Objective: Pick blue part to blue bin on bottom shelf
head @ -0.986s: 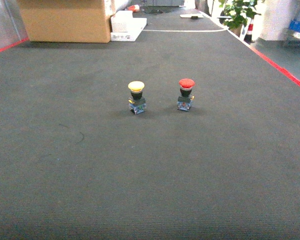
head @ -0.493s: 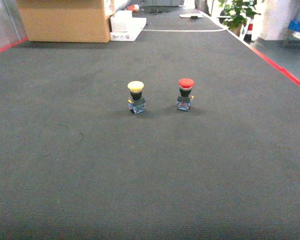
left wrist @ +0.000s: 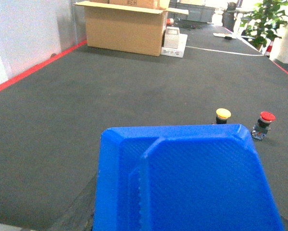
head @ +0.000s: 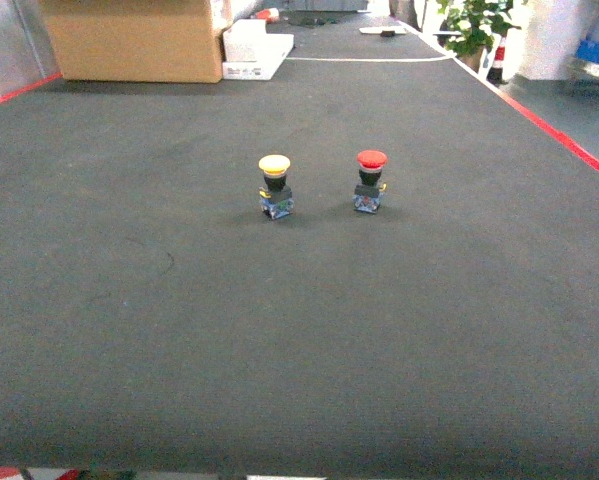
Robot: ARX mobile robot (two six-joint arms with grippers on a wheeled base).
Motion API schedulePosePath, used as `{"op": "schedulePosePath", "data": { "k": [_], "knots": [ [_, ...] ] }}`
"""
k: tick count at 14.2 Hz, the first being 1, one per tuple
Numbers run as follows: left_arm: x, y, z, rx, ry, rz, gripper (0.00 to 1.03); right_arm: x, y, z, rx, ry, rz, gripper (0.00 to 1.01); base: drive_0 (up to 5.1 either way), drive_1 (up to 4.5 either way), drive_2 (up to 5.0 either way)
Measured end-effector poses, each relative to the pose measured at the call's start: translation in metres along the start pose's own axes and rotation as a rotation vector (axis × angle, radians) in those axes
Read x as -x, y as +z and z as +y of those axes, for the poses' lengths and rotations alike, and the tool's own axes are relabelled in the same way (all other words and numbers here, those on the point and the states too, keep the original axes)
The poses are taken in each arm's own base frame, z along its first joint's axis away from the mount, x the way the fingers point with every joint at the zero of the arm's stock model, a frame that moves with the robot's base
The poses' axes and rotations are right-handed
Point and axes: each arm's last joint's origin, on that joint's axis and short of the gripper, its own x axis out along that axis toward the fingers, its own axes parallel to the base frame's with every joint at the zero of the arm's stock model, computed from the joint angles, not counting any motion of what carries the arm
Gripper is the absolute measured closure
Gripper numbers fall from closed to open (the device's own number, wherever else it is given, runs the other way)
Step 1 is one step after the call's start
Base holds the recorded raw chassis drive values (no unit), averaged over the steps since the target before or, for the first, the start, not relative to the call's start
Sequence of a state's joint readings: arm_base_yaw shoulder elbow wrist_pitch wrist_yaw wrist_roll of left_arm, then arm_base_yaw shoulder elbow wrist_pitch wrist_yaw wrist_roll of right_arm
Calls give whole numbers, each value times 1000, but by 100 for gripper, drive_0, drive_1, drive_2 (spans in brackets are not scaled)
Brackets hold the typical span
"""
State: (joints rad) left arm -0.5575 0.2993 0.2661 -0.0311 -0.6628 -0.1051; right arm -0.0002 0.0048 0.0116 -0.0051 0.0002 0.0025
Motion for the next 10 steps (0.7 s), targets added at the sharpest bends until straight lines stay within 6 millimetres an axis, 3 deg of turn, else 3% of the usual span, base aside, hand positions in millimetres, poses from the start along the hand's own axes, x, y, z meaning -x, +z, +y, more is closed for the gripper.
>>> {"op": "schedulePosePath", "data": {
  "k": [1,3,10],
  "knots": [
    [0,0,0,0,0,0,59,0,0,0,0,0,0,3,-1,-417,414],
    [1,3,1,10,1,-13,59,0,0,0,0,0,2,3,0,0,0],
    [1,3,1,7,7,-9,59,0,0,0,0,0,-1,3,-161,-161,-161]
  ]
}}
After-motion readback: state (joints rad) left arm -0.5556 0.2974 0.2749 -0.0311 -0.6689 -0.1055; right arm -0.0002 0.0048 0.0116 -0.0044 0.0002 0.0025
